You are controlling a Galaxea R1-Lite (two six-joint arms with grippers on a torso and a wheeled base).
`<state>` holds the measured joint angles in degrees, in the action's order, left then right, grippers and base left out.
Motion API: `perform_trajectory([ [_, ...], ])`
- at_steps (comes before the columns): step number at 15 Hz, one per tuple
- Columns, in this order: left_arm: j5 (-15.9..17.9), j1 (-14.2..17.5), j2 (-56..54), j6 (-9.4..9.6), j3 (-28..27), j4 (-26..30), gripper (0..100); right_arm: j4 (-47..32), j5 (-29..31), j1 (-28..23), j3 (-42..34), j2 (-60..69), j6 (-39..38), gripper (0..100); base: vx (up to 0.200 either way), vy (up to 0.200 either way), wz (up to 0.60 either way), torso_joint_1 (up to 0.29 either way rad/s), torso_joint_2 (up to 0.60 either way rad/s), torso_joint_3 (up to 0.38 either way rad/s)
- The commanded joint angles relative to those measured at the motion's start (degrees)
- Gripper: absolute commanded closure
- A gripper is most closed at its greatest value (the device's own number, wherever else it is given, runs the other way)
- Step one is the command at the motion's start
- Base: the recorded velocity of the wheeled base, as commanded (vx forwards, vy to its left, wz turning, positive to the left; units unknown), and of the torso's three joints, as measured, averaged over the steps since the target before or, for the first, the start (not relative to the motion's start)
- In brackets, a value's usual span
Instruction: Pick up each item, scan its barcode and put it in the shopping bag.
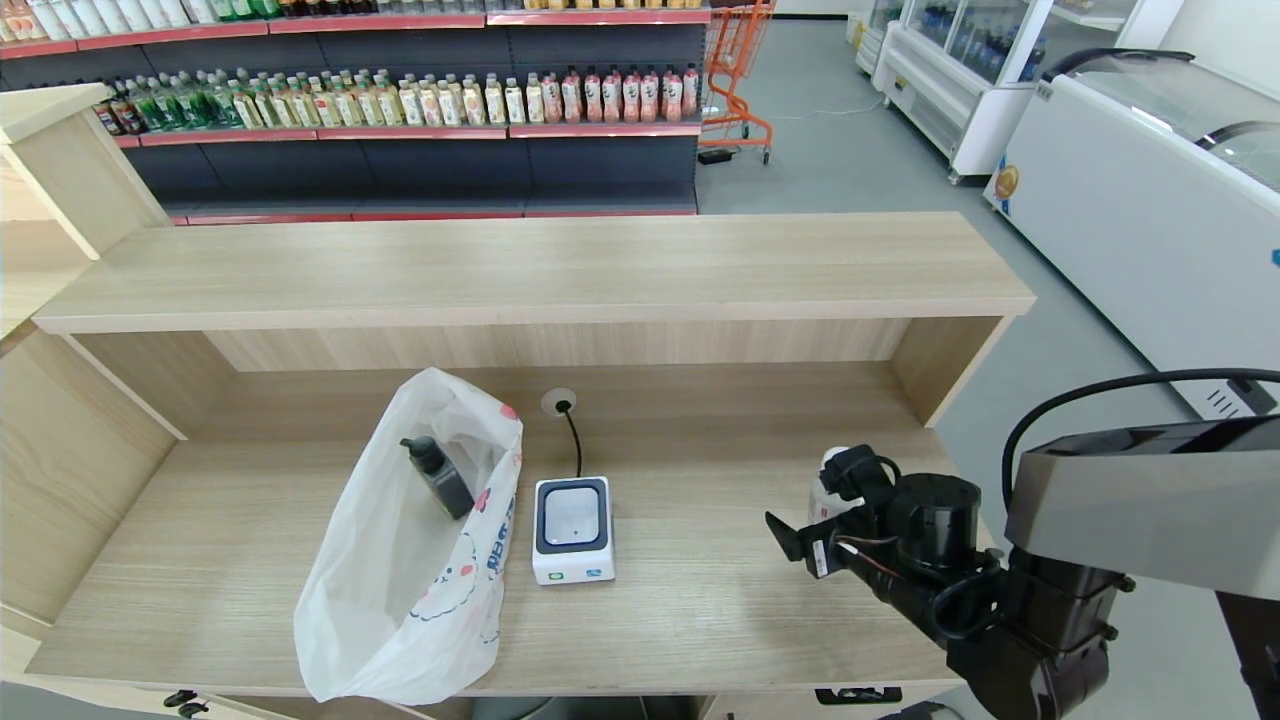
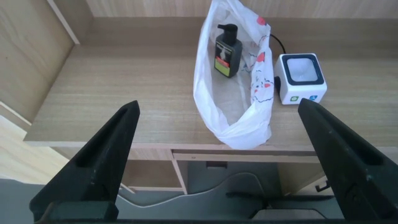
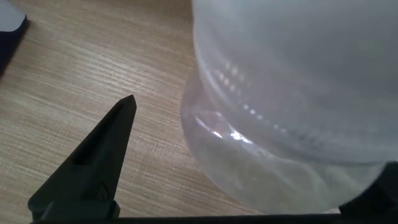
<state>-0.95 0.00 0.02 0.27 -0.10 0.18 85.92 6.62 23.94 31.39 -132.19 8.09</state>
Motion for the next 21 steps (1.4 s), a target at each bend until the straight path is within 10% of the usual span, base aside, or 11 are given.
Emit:
perform_trajectory([
  [1, -0.02, 0.00, -0.02, 0.00, 0.01, -0.01, 0, 0.65, -0.03, -0.12, -0.28, -0.08, -0.01, 100, 0.000, 0.000, 0.00, 0.000, 0.00, 0.000],
  [21, -0.02, 0.00, -0.02, 0.00, 0.01, -0.01, 0, 3.03, -4.25, -0.48, -1.86, 6.07, -3.61, 100, 0.000, 0.000, 0.00, 0.000, 0.00, 0.000],
])
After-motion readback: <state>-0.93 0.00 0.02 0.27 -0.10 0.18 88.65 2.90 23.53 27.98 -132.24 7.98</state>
